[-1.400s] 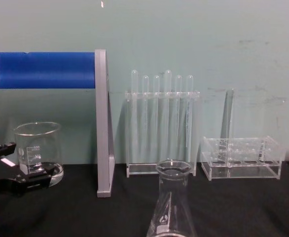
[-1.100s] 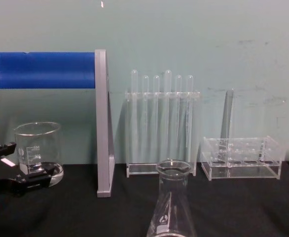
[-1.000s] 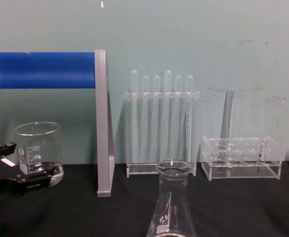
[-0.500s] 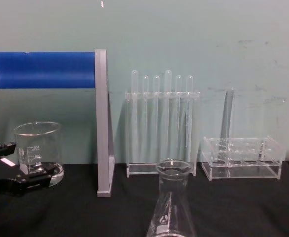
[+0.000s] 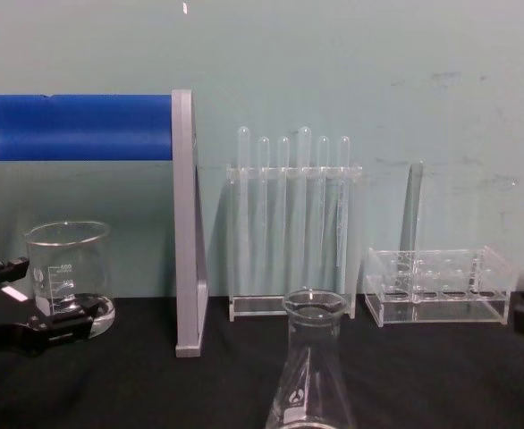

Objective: Grasp the erlenmeyer flask with one hand, shake it three times, then place it back.

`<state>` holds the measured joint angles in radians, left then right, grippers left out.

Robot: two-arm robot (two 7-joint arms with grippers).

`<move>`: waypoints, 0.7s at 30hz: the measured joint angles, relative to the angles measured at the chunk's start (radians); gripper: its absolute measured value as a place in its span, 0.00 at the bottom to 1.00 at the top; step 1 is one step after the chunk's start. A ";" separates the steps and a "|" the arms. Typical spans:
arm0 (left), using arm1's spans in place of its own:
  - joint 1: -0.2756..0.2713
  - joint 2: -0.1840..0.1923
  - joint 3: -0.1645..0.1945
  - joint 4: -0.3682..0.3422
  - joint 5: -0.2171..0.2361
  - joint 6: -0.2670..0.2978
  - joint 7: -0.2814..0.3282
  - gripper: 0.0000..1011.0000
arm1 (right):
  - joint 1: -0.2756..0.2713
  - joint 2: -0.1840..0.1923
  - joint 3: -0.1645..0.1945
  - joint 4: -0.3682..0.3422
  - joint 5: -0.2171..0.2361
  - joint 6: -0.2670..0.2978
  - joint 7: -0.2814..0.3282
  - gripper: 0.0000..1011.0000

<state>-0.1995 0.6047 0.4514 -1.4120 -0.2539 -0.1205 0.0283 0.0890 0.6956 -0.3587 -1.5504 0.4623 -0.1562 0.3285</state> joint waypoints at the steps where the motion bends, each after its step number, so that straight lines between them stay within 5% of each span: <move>1: 0.000 0.000 0.000 0.000 0.000 0.000 0.000 0.99 | -0.009 0.010 0.003 -0.015 0.015 -0.007 0.035 0.99; 11: 0.000 0.000 0.000 0.000 0.000 0.000 0.000 0.99 | -0.029 0.025 -0.013 -0.056 0.050 -0.025 0.189 0.99; 21: 0.000 0.000 0.000 0.000 0.000 0.000 0.000 0.99 | 0.016 -0.028 -0.055 -0.022 0.091 0.017 0.330 0.99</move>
<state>-0.1995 0.6047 0.4514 -1.4120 -0.2539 -0.1205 0.0283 0.1054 0.6673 -0.4138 -1.5727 0.5529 -0.1392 0.6585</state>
